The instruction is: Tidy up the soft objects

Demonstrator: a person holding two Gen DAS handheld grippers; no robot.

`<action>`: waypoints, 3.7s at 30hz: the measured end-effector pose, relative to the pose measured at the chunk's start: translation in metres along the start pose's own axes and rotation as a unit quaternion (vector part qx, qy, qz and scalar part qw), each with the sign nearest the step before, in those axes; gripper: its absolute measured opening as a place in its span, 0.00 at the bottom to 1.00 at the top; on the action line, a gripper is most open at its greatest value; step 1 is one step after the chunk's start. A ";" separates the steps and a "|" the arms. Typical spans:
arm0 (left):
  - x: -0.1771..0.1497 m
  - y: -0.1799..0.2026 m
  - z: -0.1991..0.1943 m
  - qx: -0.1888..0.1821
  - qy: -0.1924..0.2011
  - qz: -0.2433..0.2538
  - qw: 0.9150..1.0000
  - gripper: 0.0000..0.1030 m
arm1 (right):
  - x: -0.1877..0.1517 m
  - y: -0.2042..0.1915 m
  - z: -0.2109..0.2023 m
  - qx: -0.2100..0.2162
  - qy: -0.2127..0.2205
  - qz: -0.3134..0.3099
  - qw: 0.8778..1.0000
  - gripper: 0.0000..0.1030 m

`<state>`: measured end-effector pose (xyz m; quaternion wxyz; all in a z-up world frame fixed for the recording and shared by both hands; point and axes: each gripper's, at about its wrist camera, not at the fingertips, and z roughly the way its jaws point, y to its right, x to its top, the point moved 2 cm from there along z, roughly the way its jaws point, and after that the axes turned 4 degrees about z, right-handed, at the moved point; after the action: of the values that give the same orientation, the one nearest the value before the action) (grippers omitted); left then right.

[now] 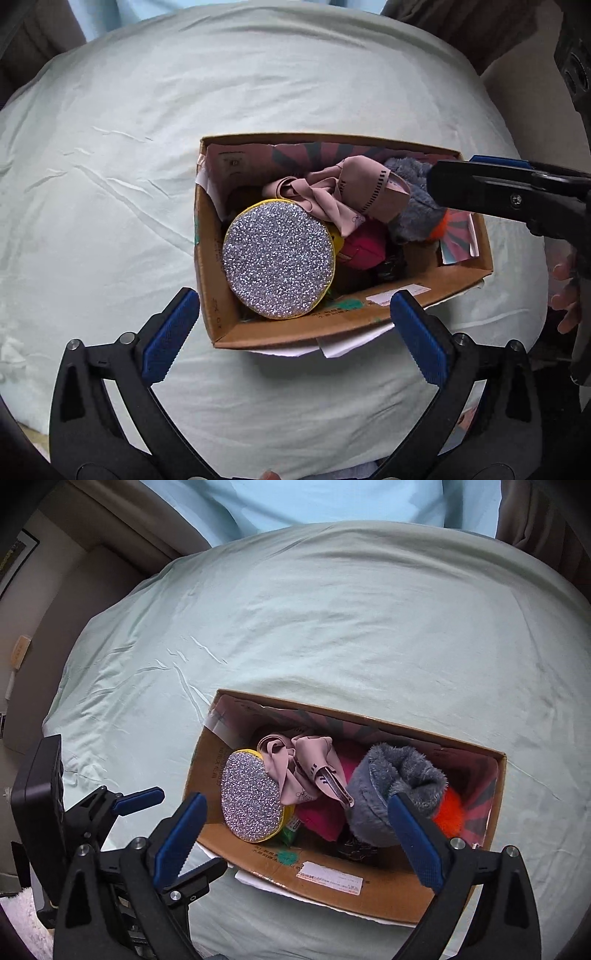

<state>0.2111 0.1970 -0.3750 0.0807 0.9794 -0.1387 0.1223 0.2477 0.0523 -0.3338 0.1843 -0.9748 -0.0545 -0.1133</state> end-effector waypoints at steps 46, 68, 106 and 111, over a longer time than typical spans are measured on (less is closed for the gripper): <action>-0.025 0.195 -0.357 0.101 0.395 0.023 0.913 1.00 | -0.138 0.011 -0.389 -0.185 0.387 0.037 0.902 0.94; -0.025 0.193 -0.354 0.087 0.397 0.026 0.913 1.00 | -0.141 0.004 -0.393 -0.203 0.393 0.043 0.896 0.94; -0.021 0.203 -0.350 0.098 0.403 0.028 0.909 1.00 | -0.133 0.008 -0.396 -0.210 0.396 0.048 0.893 0.94; -0.022 0.205 -0.352 0.107 0.414 0.026 0.904 1.00 | -0.132 0.008 -0.396 -0.211 0.396 0.045 0.893 0.94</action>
<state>0.0540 0.0755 -0.0180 0.0228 0.8395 -0.1043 0.5328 0.0417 -0.1110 -0.0096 -0.0150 -0.8667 0.0923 -0.4900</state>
